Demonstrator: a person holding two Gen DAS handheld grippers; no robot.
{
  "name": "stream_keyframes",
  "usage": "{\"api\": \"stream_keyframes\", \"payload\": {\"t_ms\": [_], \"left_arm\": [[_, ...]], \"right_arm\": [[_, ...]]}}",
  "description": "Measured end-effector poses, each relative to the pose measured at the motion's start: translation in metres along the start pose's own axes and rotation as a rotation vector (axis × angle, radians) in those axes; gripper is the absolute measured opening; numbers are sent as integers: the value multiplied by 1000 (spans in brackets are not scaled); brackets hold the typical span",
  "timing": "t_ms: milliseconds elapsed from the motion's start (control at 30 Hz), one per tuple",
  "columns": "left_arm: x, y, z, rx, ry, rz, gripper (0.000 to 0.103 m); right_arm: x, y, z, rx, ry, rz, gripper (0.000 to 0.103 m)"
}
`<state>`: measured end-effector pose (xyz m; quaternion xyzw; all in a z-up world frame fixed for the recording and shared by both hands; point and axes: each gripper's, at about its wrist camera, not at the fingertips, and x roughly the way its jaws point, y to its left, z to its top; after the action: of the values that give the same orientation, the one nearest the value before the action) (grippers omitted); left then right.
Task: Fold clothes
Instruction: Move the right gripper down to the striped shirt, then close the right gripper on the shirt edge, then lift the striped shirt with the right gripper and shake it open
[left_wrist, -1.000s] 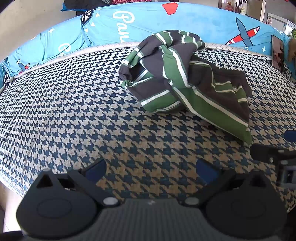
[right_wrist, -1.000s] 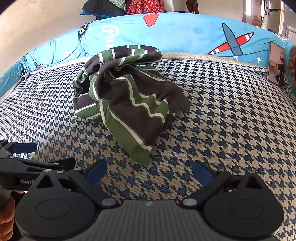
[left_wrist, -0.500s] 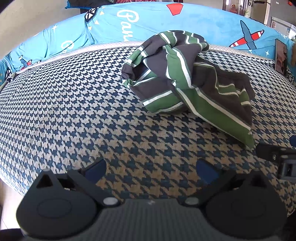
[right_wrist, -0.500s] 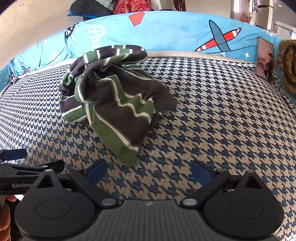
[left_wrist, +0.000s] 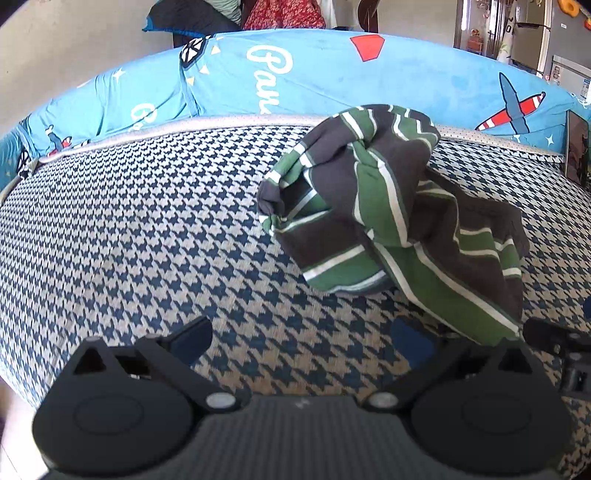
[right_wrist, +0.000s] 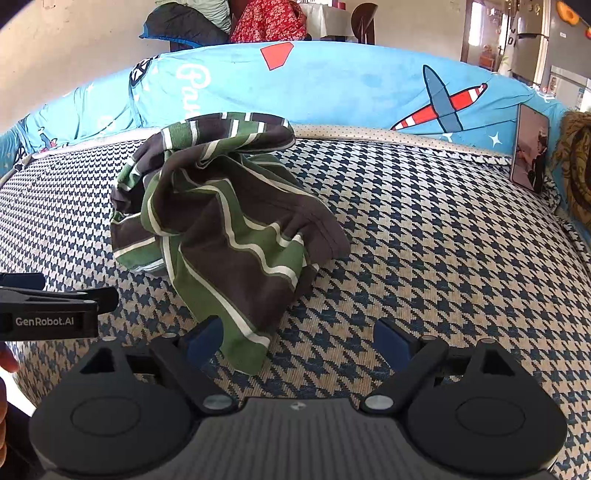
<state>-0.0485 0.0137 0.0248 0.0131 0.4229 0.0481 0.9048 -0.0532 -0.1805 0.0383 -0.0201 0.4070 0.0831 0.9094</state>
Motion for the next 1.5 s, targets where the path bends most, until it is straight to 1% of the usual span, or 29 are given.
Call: {"api": "stream_keyframes", "payload": {"t_ms": [67, 133, 233, 267, 333, 433, 567, 667, 867, 1000, 1033, 1067, 1100, 1133, 1167, 1233, 1300, 1400, 1500], "left_arm": [[0, 0, 7, 15, -29, 12, 103], [4, 3, 15, 13, -42, 16, 103], [9, 7, 27, 6, -59, 21, 103], [11, 9, 31, 4, -64, 23, 103], [15, 12, 39, -2, -72, 22, 103], [21, 16, 50, -9, -81, 11, 103], [33, 17, 63, 6, -87, 28, 103], [43, 18, 71, 6, -75, 18, 103], [60, 16, 83, 4, -47, -17, 103], [72, 20, 90, -9, -30, 5, 103], [75, 21, 91, -12, -26, 11, 103], [77, 23, 92, -24, -22, 10, 103], [80, 26, 93, -35, -18, 6, 103], [82, 27, 94, -44, -14, 6, 103], [83, 29, 94, -51, -12, 10, 103], [84, 32, 95, -66, -10, 18, 103], [82, 36, 97, -90, -17, 9, 103], [79, 38, 98, -115, -27, -4, 103], [78, 36, 97, -121, -33, -12, 103]], "right_arm": [[-1, -3, 3, 27, -10, 44, 80], [-3, -3, 5, 38, -32, 92, 76], [-3, 1, 8, 19, -62, 147, 64], [-2, 3, 10, 9, -69, 160, 61], [1, 6, 14, -11, -82, 174, 55], [9, 2, 24, -21, -93, 144, 55], [24, -16, 37, 31, -66, 115, 55], [34, -25, 44, 47, -52, 99, 55], [56, -29, 52, 67, -1, 96, 55], [67, -28, 57, 62, 7, 94, 55], [70, -28, 58, 60, 4, 97, 49], [71, -27, 59, 57, -1, 100, 35], [72, -26, 60, 51, -6, 103, 28], [73, -25, 61, 45, -11, 106, 19], [73, -24, 61, 39, -20, 107, 14], [70, -22, 63, 26, -51, 102, 12], [62, -25, 68, 31, -112, 92, 11], [48, -38, 76, 93, -208, 62, 10], [33, -48, 80, 118, -306, -74, 10]]}}
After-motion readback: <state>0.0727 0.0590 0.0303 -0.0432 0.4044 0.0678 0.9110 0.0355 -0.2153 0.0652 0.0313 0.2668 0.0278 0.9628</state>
